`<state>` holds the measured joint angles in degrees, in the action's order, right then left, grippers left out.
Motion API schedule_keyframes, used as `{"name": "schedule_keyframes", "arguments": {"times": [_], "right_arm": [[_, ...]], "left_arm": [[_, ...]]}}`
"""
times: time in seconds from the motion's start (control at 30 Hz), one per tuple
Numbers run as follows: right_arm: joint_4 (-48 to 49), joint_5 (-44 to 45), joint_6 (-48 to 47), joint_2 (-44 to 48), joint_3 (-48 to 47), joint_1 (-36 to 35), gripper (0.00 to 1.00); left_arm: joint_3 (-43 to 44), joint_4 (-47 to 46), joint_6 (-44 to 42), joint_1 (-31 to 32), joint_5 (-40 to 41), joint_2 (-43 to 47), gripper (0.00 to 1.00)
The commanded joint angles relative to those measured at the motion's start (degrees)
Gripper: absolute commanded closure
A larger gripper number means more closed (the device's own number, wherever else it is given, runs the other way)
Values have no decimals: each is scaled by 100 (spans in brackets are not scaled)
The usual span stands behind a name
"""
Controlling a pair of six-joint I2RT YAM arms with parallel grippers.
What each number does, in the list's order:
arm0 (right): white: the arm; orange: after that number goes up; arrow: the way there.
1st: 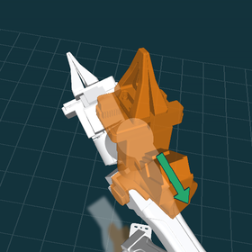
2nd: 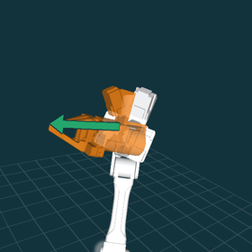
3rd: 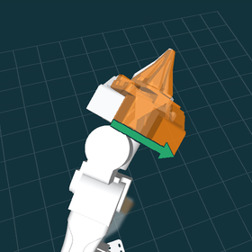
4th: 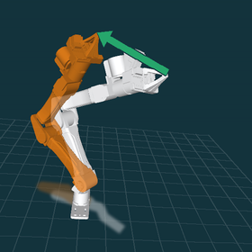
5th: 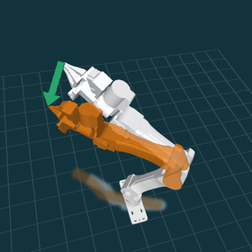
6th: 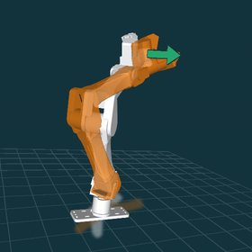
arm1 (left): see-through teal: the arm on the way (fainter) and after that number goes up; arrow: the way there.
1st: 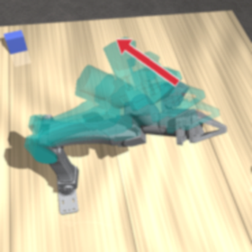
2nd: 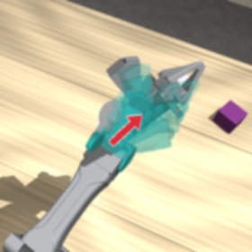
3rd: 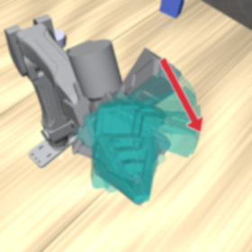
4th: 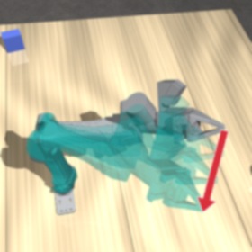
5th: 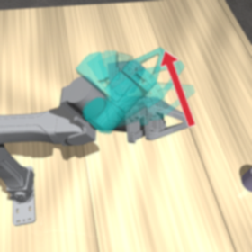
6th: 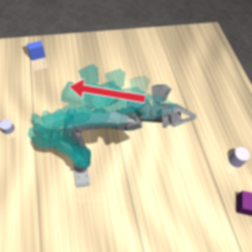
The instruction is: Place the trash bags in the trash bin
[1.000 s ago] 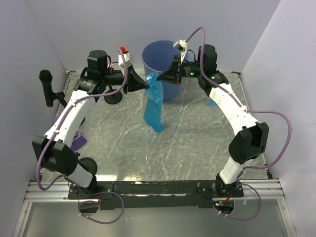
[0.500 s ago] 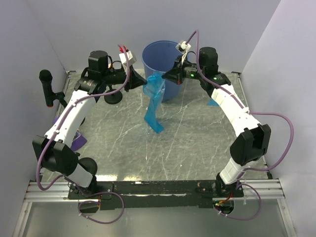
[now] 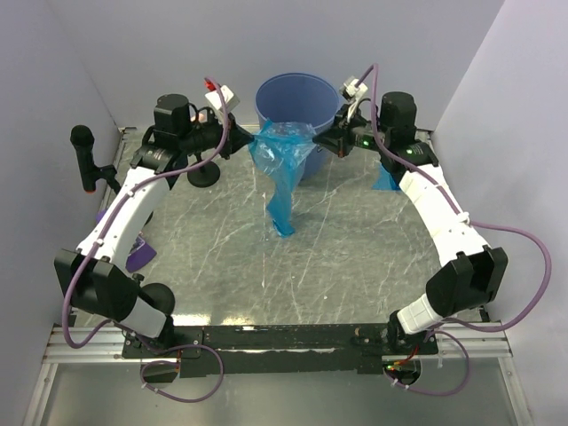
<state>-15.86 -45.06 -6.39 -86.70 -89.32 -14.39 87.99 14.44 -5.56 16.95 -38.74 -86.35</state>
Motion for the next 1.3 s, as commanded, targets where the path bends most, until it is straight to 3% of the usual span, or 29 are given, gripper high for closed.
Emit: {"name": "schedule_keyframes", "arguments": {"times": [0.0,0.23,0.3,0.5,0.7,1.07,1.17,1.27], "right_arm": [[74,-450,-274,399,125,42,100],[-146,-802,-828,469,20,-178,100],[-207,-899,-925,478,-42,-213,100],[-435,-1128,-1311,548,-173,-380,100],[-541,-1058,-1514,671,-112,-521,100],[-515,-1049,-1575,645,-191,-556,100],[-524,-935,-1619,645,-279,-547,100],[-541,-864,-1655,672,-384,-530,100]], "left_arm": [[-71,-389,248,-34,-404,241,83],[-326,-1311,907,10,-1382,364,44],[-212,-1260,926,71,-1320,251,40],[52,-1364,1030,256,-724,-224,36],[264,-1390,1216,300,-1108,-638,36],[280,-908,671,590,-1855,-1068,41],[456,-470,127,669,-2216,-1296,44],[518,102,-313,775,-1885,-1446,48]]}}
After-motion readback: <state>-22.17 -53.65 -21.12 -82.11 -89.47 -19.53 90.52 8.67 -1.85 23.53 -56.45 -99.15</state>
